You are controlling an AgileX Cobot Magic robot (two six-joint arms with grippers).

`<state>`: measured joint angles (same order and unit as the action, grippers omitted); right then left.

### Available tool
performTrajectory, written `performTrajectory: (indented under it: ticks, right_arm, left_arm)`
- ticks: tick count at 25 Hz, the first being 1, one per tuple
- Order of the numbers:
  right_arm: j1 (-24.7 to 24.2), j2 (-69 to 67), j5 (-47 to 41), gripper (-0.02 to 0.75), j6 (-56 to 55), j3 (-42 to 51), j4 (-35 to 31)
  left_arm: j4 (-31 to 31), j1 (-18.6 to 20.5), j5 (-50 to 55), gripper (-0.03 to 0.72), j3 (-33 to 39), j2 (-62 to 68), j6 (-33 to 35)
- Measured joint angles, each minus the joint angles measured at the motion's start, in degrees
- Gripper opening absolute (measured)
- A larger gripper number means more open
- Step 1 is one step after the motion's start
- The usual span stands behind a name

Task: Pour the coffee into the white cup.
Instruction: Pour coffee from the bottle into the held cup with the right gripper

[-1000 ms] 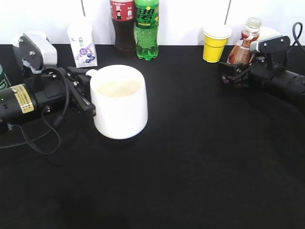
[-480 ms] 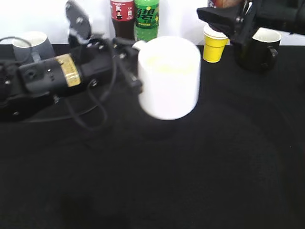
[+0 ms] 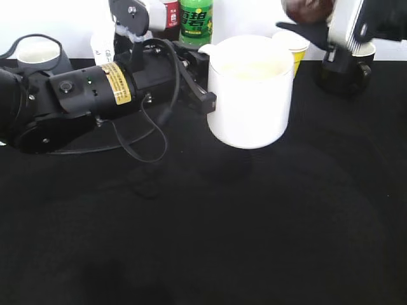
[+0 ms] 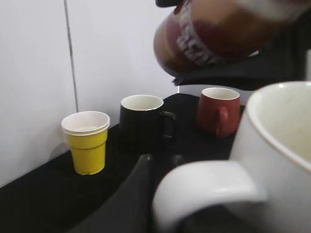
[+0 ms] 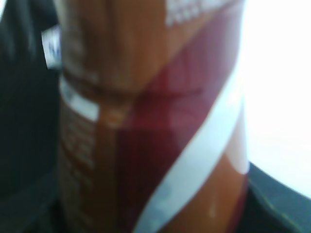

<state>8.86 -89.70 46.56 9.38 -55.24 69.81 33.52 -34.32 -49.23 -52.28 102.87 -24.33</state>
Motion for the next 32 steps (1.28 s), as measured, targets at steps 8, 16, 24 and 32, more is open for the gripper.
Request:
performTrajectory:
  ticks: [8, 16, 24, 32]
  right_arm:
    - [0.0, 0.0, -5.1, 0.515, 15.0, 0.0, -0.8]
    - [0.0, 0.0, -5.2, 0.515, 19.1, 0.0, -1.0]
    - [0.0, 0.0, -5.2, 0.515, 26.5, 0.0, -1.0]
    - [0.0, 0.0, -5.1, 0.515, 27.3, 0.0, -1.1]
  left_arm:
    - [2.4, 0.0, -0.2, 0.063, 0.0, 0.0, -0.7]
    - [5.0, 0.0, -0.2, 0.063, 0.0, 0.0, -0.9]
    - [5.2, 0.0, -0.1, 0.063, 0.0, 0.1, -0.9]
    - [5.5, 0.0, 0.3, 0.063, 0.0, 0.1, -0.9]
